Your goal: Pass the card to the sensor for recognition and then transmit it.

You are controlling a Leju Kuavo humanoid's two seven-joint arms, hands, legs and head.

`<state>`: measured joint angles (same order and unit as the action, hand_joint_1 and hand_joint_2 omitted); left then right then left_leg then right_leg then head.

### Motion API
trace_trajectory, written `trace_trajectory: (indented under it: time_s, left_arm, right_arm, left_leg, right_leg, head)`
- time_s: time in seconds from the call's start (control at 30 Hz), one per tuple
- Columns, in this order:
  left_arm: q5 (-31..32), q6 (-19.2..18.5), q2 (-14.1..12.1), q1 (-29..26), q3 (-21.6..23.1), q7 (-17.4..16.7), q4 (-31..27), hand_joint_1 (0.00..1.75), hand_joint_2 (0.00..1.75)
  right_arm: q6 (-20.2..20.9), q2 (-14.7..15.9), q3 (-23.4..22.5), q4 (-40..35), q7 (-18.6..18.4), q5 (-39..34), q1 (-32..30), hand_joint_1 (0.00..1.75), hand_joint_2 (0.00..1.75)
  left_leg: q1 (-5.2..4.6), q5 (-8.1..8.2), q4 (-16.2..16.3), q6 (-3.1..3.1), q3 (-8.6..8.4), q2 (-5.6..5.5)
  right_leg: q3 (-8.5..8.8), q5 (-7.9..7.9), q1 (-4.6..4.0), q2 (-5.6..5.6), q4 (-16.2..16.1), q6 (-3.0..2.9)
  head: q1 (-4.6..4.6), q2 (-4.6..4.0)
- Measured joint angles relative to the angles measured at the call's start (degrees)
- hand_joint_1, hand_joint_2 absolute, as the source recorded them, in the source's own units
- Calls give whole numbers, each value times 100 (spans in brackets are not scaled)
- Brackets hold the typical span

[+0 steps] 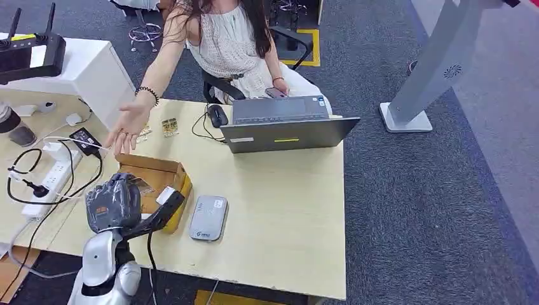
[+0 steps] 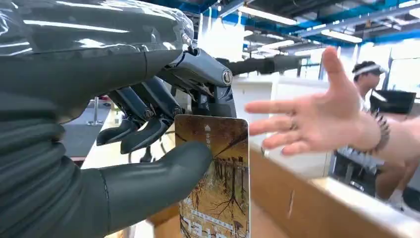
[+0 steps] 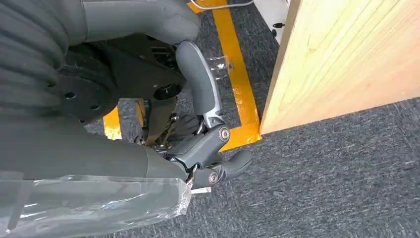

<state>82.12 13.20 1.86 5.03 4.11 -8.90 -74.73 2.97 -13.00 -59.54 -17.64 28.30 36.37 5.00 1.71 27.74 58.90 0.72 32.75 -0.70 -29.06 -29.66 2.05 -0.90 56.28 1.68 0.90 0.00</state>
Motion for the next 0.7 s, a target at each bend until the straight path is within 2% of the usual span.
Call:
trace_trajectory:
  time_s: [0.17, 0.3, 0.53, 0.7]
  left_arm:
    - [85, 220, -26, 192, 0, 2, -28, 175, 175]
    - [289, 361, -129, 659, 0, -18, -22, 175, 175]
    - [299, 217, -402, 1641, -2, -168, 376, 175, 175]
    - [299, 164, -476, 1913, -2, -175, 573, 175, 175]
  right_arm:
    - [0, 0, 9, 2, 0, 35, 5, 0, 175]
    - [-2, 0, 63, 33, 0, 109, 41, 0, 175]
    - [-7, 2, 210, 96, -55, 188, 112, 0, 175]
    - [-7, 2, 280, 127, -66, 186, 126, 0, 175]
  left_leg:
    - [0, -2, 1, 2, 0, -1]
    - [1, -7, 1, 5, 0, -3]
    - [2, -18, 0, 2, 0, -2]
    - [1, -18, 1, 2, 1, -1]
  right_leg:
    - [-2, 0, 0, 2, 0, 0]
    - [-2, 5, -1, 2, 2, -6]
    - [-3, 14, -1, 1, 5, -7]
    - [-3, 15, -1, -1, 5, -6]
  head:
    - [0, 0]
    - [2, 0]
    - [0, 0]
    - [0, 0]
